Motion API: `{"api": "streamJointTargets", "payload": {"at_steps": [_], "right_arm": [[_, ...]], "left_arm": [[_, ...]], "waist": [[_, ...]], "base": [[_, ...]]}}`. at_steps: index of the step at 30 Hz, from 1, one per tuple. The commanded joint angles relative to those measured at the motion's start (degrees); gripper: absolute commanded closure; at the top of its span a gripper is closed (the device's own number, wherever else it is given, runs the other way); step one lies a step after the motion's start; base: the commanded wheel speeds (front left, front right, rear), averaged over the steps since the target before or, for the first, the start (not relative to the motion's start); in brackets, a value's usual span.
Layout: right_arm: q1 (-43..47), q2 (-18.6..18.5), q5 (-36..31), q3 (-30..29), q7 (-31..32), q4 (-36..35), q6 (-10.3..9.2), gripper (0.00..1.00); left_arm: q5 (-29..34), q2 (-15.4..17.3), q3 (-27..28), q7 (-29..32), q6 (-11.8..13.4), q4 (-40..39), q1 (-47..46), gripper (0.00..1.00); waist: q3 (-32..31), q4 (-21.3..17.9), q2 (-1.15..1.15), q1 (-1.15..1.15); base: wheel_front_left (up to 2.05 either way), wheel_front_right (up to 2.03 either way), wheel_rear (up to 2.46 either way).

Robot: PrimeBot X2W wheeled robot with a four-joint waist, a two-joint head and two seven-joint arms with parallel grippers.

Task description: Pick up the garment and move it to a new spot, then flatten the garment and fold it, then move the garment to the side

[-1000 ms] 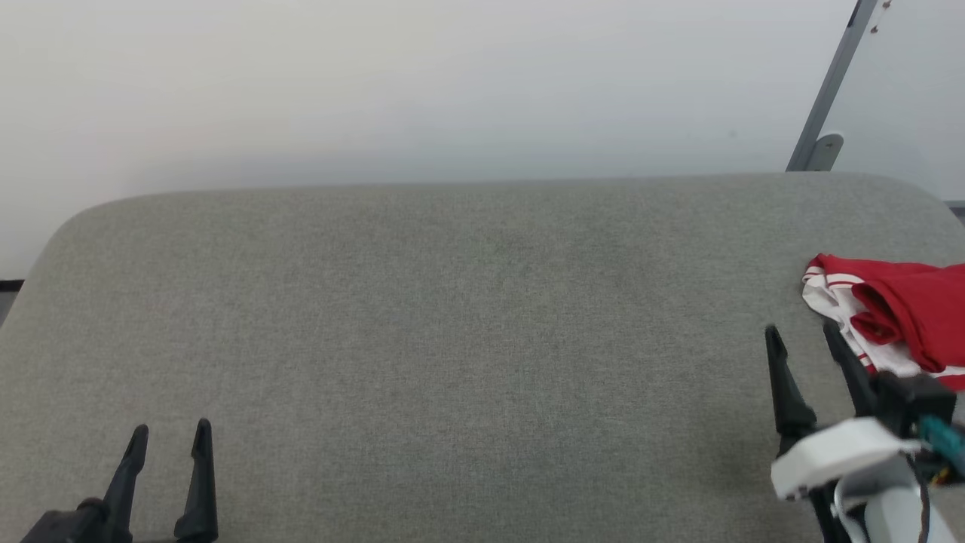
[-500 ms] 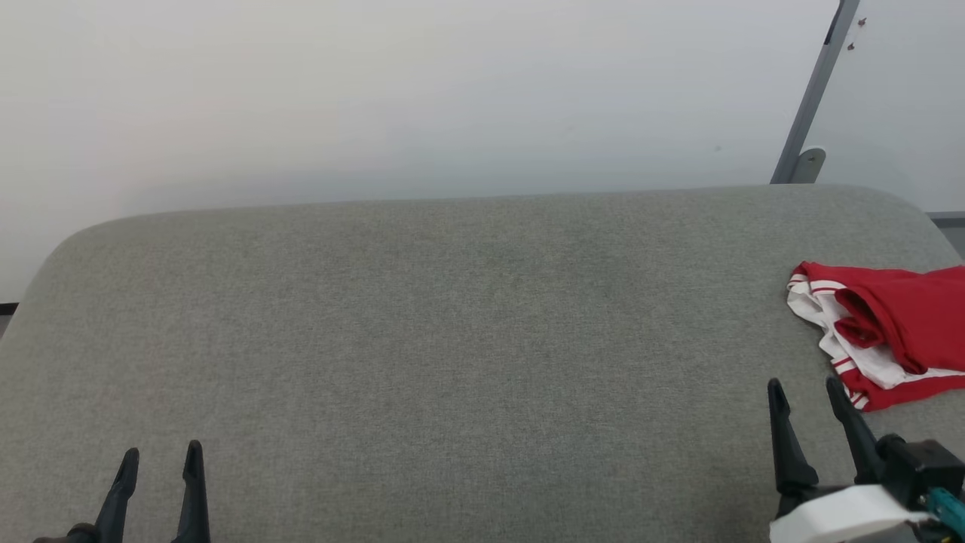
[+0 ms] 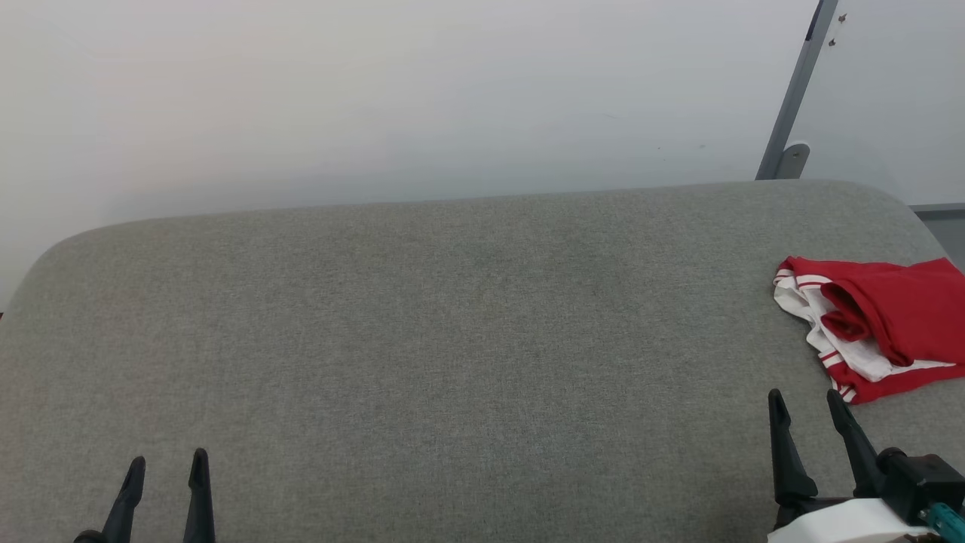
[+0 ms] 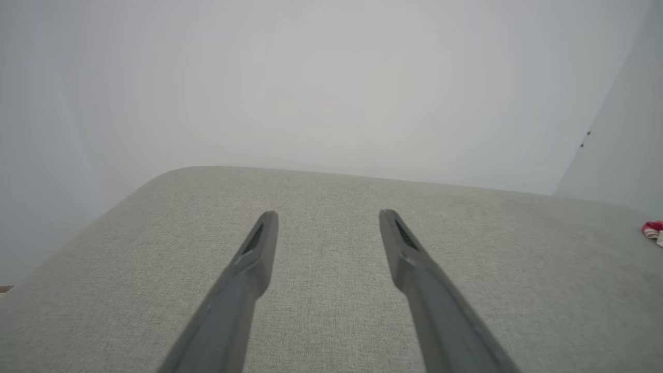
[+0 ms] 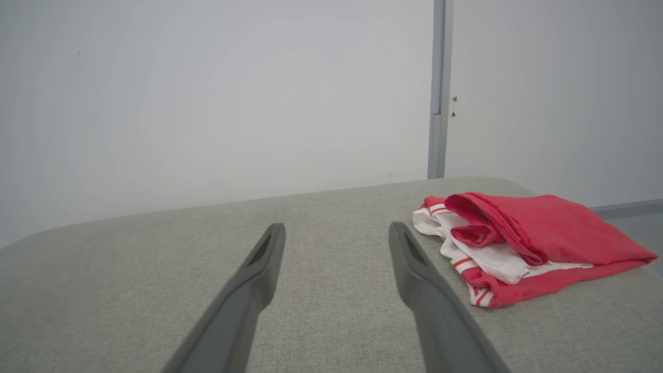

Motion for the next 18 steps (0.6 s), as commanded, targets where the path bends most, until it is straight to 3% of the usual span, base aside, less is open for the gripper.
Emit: {"api": "streamJointTargets", "payload": {"at_steps": [1,11,12,18], "right_arm": [[0.55,0.26,-0.35,-0.15,-0.21,-0.42,-0.02,0.00],[0.70,0.75,-0.18,-0.58,-0.21,-0.51,-0.02,0.00],[0.46,0.62,-0.31,-0.57,0.00,-0.22,0.00,1.00],[0.75,0.99,1.92,-0.75,0.91,2.06,0.00,1.00]], "left_arm": [[-0.38,-0.20,-0.10,-0.27,-0.16,0.19,0.10,0.00],[-0.33,-0.52,-0.30,-0.27,-0.16,0.24,-0.10,0.00],[-0.10,-0.57,-0.40,0.00,0.01,0.29,-0.01,1.00],[-2.25,-2.01,-0.66,0.78,0.01,2.67,-0.18,1.00]], "waist": [[0.02,0.03,0.00,0.00],[-0.11,0.33,0.00,0.00],[-0.12,0.34,0.00,0.00],[-0.05,0.37,0.00,0.00]], "base": [[0.00,0.00,0.00],[0.00,0.00,0.00],[0.00,0.00,0.00],[0.00,0.00,0.00]]}}
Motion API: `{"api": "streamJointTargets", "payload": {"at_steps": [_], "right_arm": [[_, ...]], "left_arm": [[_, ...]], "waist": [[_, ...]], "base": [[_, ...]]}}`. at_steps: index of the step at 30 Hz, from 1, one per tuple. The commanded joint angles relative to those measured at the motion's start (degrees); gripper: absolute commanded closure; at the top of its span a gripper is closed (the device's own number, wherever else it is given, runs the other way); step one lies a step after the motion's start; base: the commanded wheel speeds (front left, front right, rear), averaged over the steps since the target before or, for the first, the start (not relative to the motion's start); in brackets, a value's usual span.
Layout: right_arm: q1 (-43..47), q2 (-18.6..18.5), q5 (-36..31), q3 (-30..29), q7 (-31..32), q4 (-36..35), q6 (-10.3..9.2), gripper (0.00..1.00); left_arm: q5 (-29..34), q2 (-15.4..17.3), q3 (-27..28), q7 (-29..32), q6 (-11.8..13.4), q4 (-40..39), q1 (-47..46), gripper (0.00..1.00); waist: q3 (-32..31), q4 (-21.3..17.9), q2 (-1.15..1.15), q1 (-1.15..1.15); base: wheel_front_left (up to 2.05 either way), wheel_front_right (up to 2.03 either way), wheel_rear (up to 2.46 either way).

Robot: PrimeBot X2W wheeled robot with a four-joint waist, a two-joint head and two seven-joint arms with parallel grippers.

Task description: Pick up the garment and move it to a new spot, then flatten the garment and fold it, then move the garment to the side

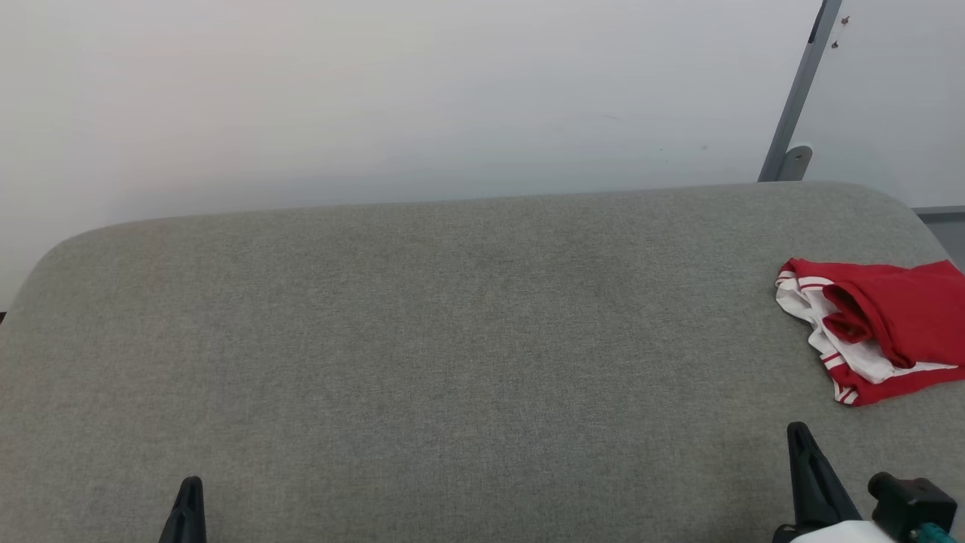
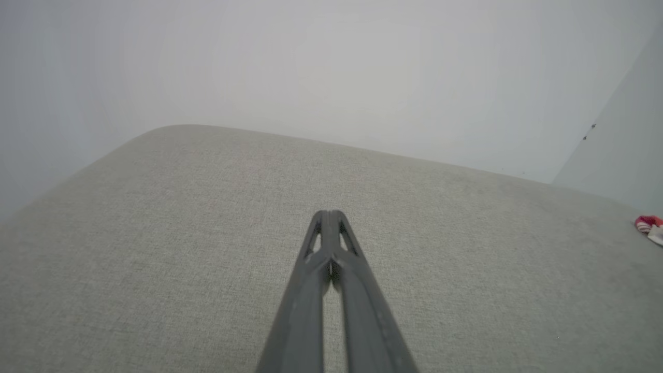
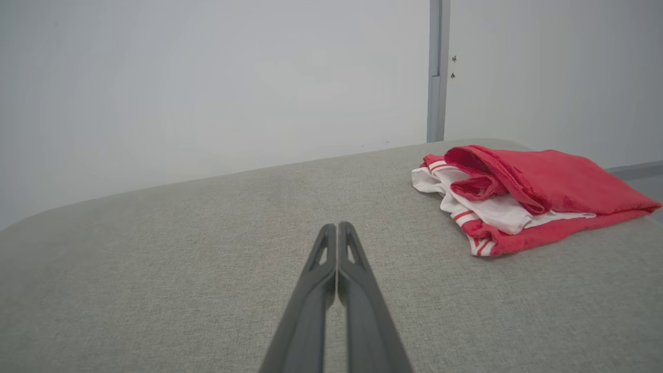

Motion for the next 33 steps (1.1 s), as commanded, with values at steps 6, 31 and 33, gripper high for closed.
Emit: {"api": "streamJointTargets", "payload": {"at_steps": [6,31,33], "right_arm": [[-1.86,-0.03,7.44,-0.47,2.17,-0.37,0.00,1.00],[-5.11,0.26,31.22,-0.80,8.31,-0.54,0.00,1.00],[-5.38,0.28,32.76,-0.84,8.77,-0.53,0.00,1.00]], "left_arm": [[-7.07,-0.13,0.24,1.94,-0.02,0.05,-2.03,1.00],[-29.16,-1.82,0.60,8.27,-0.08,2.40,-8.01,1.00],[-30.66,-1.92,0.62,8.70,-0.09,2.54,-8.41,1.00]], "waist": [[0.21,0.09,0.00,0.00],[1.09,0.49,0.00,0.00],[1.16,0.52,0.00,0.00]], "base": [[0.00,0.00,0.00],[0.00,0.00,0.00],[0.00,0.00,0.00]]}}
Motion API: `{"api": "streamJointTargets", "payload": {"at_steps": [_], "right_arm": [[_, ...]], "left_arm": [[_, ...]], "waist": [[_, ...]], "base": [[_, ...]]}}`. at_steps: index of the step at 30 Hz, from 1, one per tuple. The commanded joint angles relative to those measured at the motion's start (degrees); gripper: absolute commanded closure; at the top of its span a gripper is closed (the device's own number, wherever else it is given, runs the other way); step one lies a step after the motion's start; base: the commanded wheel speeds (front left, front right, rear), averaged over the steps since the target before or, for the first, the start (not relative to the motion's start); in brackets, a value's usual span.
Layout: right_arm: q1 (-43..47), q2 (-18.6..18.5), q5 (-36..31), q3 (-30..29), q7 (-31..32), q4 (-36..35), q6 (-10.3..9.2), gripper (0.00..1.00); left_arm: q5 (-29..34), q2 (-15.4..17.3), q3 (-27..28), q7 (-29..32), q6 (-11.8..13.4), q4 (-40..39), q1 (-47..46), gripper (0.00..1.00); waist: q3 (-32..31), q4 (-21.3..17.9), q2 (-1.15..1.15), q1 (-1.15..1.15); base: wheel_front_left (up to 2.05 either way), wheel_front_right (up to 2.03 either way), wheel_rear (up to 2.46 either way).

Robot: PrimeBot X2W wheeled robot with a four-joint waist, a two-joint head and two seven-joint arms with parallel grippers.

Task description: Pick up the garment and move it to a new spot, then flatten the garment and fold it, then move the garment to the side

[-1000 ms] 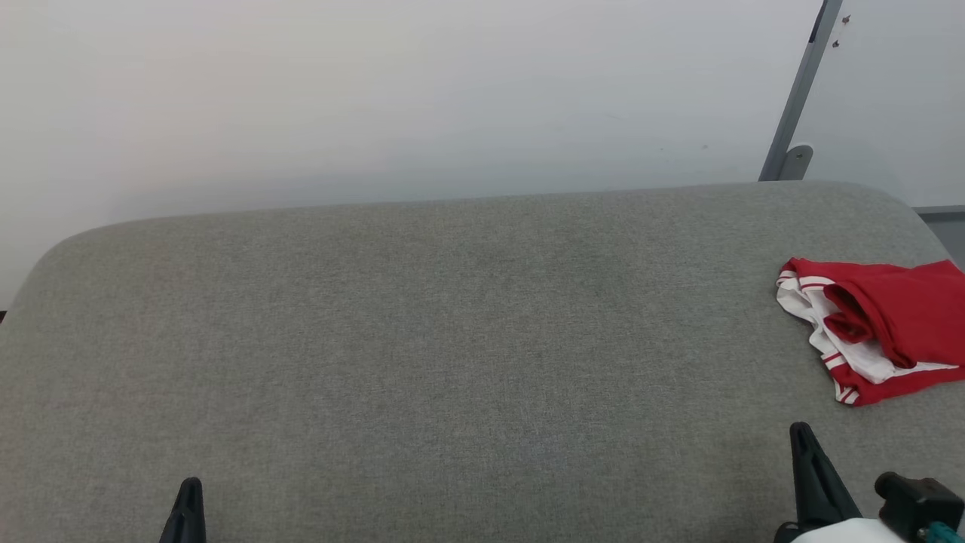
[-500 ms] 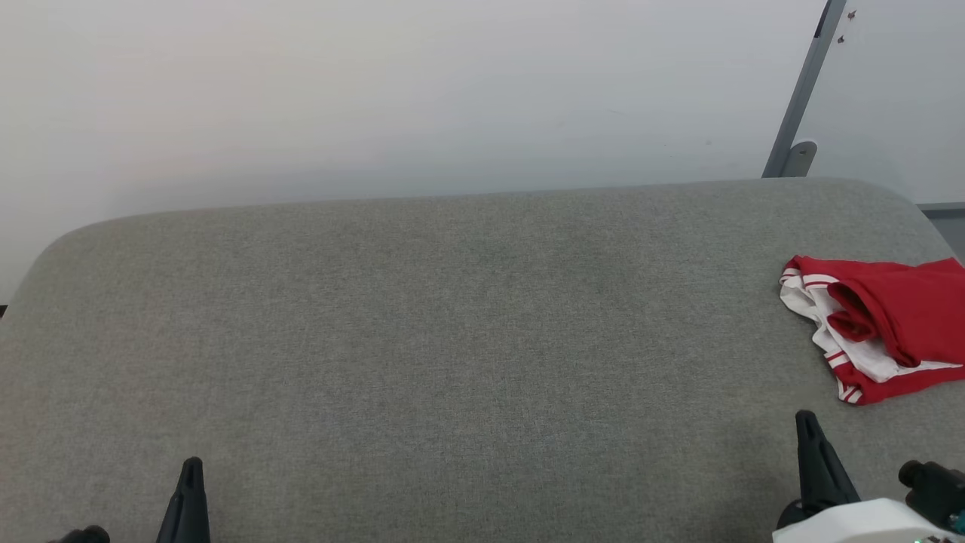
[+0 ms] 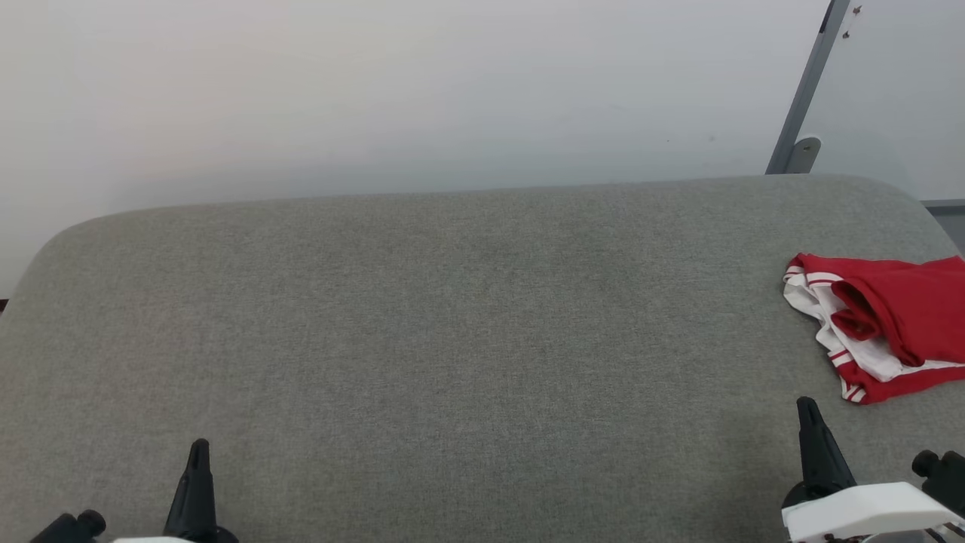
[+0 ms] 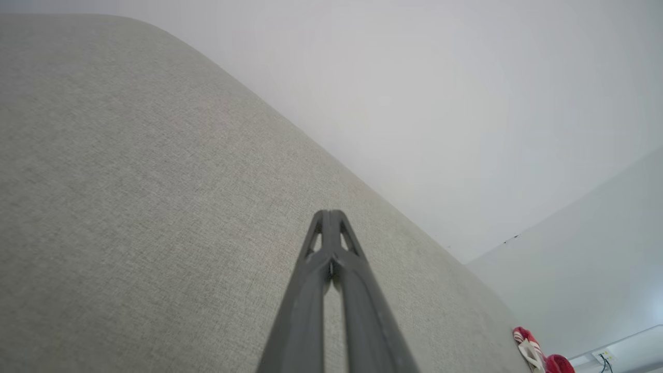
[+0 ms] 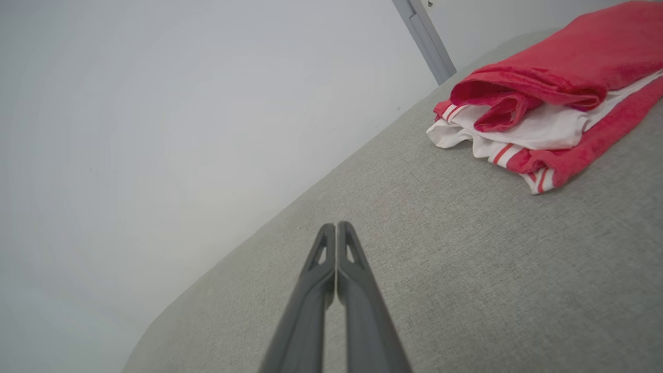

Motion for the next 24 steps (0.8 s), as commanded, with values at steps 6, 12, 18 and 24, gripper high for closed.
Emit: {"api": "streamJointTargets", "payload": {"at_steps": [6,12,18,24], "right_arm": [[-2.25,0.09,5.77,-0.24,1.62,-0.85,0.01,1.00],[-2.84,0.14,9.29,-0.33,2.58,-0.82,0.01,1.00],[-3.32,0.19,13.29,-0.43,3.66,-0.80,0.01,1.00],[-3.98,0.23,17.05,-0.53,4.69,-0.77,0.01,1.00]], "left_arm": [[-5.64,0.05,0.39,1.45,-0.10,-0.09,-2.85,1.00],[-8.93,-0.22,0.44,2.41,-0.12,0.27,-3.75,1.00],[-12.67,-0.53,0.52,3.50,-0.13,0.70,-4.76,1.00],[-16.18,-0.81,0.58,4.52,-0.15,1.10,-5.67,1.00]], "waist": [[0.22,0.10,0.00,0.00],[0.39,0.18,0.00,0.00],[0.59,0.27,0.00,0.00],[0.79,0.36,0.00,0.00]], "base": [[0.00,0.00,0.00],[0.00,0.00,0.00],[0.00,0.00,0.00],[0.00,0.00,0.00]]}}
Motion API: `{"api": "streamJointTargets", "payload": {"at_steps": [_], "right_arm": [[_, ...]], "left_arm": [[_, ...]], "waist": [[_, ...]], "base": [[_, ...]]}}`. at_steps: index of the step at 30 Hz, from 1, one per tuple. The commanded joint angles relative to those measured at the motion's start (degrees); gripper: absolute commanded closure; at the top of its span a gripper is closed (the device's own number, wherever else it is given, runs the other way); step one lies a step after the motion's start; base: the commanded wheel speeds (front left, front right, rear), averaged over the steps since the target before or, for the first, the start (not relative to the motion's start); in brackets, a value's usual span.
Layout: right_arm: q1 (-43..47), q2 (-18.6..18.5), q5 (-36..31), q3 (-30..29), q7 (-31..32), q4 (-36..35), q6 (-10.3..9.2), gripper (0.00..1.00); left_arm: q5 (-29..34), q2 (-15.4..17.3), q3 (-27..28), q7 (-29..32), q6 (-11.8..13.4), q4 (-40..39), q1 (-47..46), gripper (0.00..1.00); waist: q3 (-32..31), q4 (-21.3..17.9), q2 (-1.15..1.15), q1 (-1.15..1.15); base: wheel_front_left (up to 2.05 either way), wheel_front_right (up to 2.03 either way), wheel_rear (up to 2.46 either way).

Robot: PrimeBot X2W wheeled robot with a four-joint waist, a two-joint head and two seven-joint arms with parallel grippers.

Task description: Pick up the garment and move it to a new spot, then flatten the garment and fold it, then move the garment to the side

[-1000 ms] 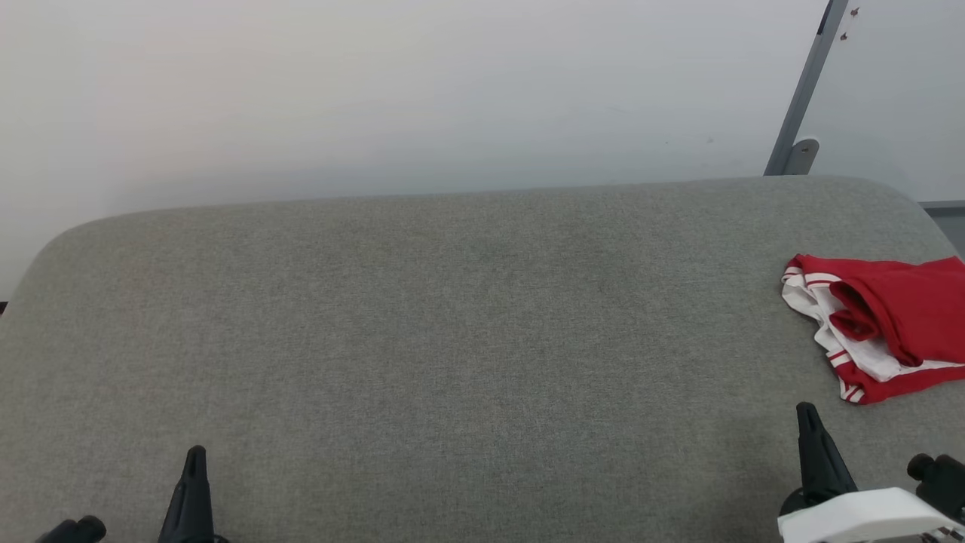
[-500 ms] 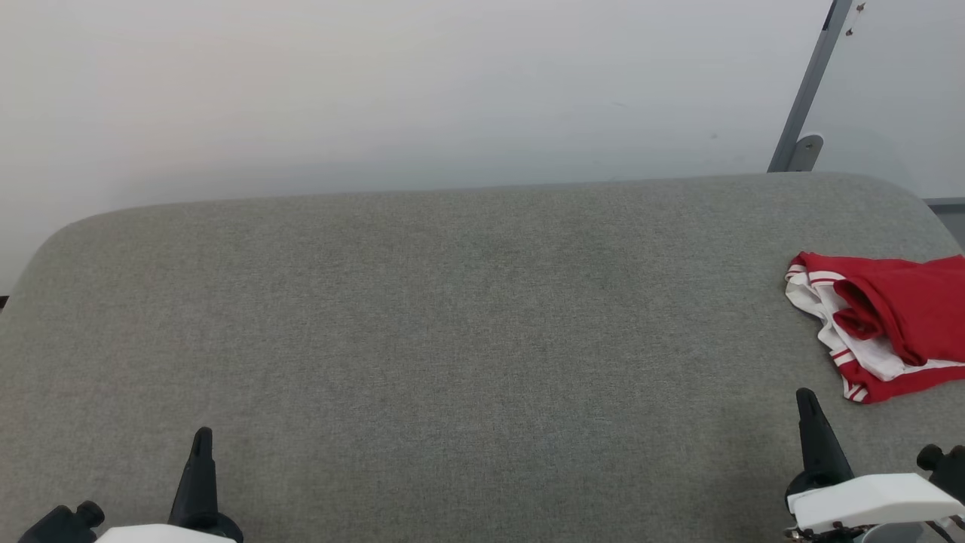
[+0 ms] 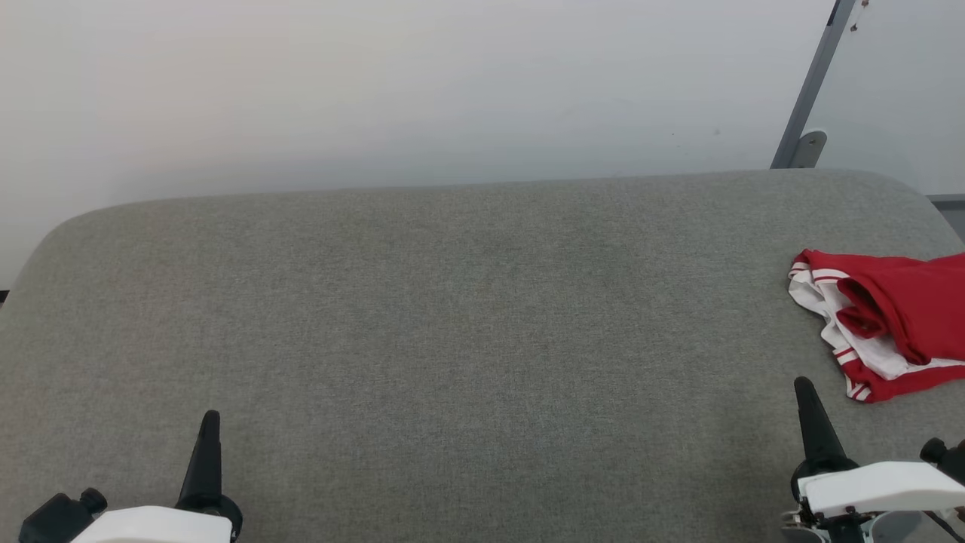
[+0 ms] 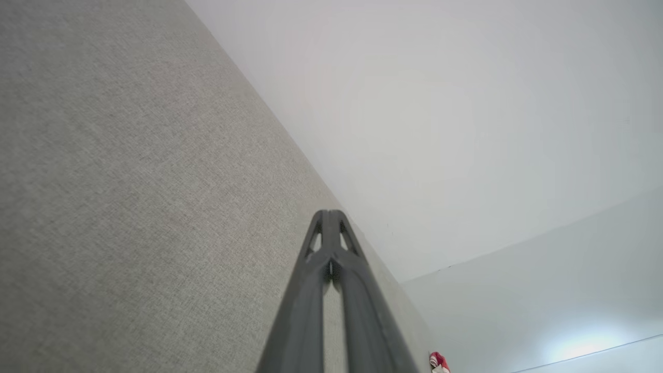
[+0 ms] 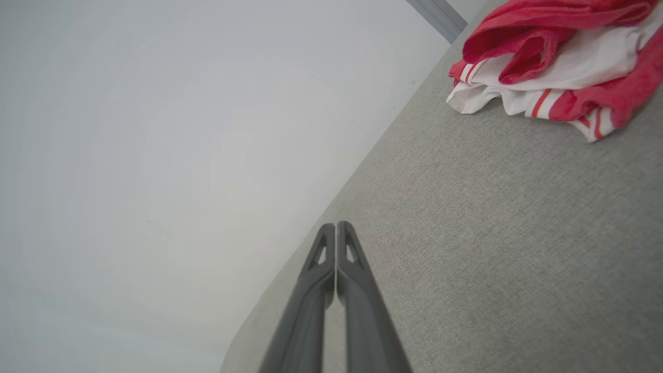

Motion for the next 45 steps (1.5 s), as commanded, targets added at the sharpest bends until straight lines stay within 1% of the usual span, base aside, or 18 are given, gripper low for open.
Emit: {"api": "streamJointTargets", "payload": {"at_steps": [1,20,45], "right_arm": [[-1.53,0.08,1.30,-0.14,0.45,-0.70,0.01,1.00],[-2.92,0.21,11.86,-0.41,3.32,-0.61,0.01,1.00],[-4.55,0.37,23.02,-0.68,6.34,-0.48,0.00,1.00]], "left_arm": [[-1.10,0.11,0.32,0.36,-0.15,-0.31,-1.53,1.00],[-11.15,-0.64,0.48,3.26,-0.20,0.78,-4.19,1.00],[-21.51,-1.54,0.65,6.30,-0.26,2.00,-7.02,1.00]], "waist": [[0.03,0.02,0.00,0.00],[0.67,0.30,0.00,0.00],[1.48,0.66,0.00,0.00]], "base": [[0.00,0.00,0.00],[0.00,0.00,0.00],[0.00,0.00,0.00]]}}
